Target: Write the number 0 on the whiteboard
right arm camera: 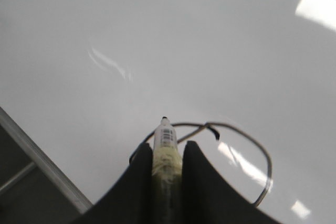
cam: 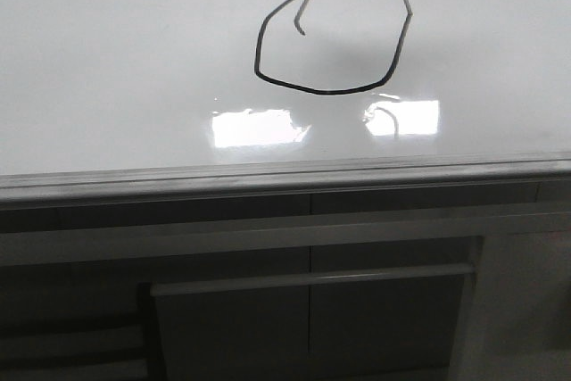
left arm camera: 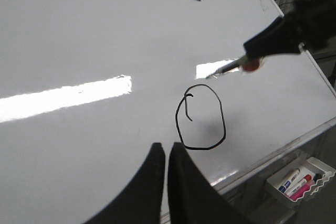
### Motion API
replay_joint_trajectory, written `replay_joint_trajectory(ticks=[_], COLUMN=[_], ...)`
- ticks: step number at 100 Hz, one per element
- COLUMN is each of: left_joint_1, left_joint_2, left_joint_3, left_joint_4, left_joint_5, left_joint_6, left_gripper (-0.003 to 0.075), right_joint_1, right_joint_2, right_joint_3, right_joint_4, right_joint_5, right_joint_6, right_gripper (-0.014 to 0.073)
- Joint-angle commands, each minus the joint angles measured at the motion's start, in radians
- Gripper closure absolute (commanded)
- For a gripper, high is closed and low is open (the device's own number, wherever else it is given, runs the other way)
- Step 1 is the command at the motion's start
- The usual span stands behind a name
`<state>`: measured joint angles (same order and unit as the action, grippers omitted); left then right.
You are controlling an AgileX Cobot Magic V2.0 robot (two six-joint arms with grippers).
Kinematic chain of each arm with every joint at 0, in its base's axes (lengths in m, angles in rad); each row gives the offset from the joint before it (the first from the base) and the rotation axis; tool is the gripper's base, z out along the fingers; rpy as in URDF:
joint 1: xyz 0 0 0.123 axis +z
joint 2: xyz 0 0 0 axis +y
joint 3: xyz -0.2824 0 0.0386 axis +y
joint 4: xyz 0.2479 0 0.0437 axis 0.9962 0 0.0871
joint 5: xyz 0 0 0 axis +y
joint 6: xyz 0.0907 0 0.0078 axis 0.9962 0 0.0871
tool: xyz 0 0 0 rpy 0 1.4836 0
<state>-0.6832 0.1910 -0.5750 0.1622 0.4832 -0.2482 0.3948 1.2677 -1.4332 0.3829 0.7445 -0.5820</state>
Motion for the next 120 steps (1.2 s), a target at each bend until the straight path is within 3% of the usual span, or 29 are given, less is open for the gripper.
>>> replay_joint_trajectory(ticks=[1, 8, 17, 25, 30, 39, 60, 87, 102, 120], left_joint_1=[0.001, 0.001, 0.001, 0.001, 0.001, 0.001, 0.001, 0.001, 0.001, 0.001], left_joint_2=[0.07, 0.134, 0.233, 0.314, 0.36, 0.432, 0.565, 0.644, 0.677, 0.698], left_joint_3=[-0.046, -0.089, -0.162, -0.222, -0.259, -0.318, -0.407, -0.465, -0.467, -0.467], left_joint_4=[-0.077, -0.196, -0.363, -0.48, -0.53, -0.609, -0.877, -0.959, -0.959, -0.952], left_joint_5=[-0.068, -0.042, -0.017, 0.003, 0.029, 0.099, 0.365, 0.412, 0.504, 0.512], left_joint_6=[0.108, 0.284, 0.505, 0.627, 0.682, 0.782, 1.119, 1.128, 1.128, 1.128], left_gripper=[0.0716, 0.0641, 0.0465, 0.031, 0.0272, 0.0287, 0.0332, 0.0332, 0.0332, 0.0332], right_joint_1=[-0.004, -0.004, -0.003, 0.014, 0.035, 0.1, 0.261, 0.428, 0.469, 0.483], right_joint_2=[-0.087, -0.132, -0.183, -0.226, -0.246, -0.269, -0.259, -0.209, -0.182, -0.18], right_joint_3=[-0.065, -0.06, -0.015, 0.053, 0.101, 0.19, 0.257, 0.257, 0.256, 0.255], right_joint_4=[0.013, 0.017, 0.038, 0.102, 0.161, 0.215, 0.221, 0.223, 0.223, 0.234], right_joint_5=[0.015, 0.054, 0.113, 0.117, 0.118, 0.133, 0.098, 0.02, -0.07, -0.085], right_joint_6=[-0.027, -0.031, -0.043, -0.107, -0.166, -0.27, -0.282, -0.284, -0.284, -0.284], right_gripper=[0.0643, 0.0643, 0.0643, 0.0643, 0.0643, 0.0643, 0.0643, 0.0643, 0.0643, 0.0643])
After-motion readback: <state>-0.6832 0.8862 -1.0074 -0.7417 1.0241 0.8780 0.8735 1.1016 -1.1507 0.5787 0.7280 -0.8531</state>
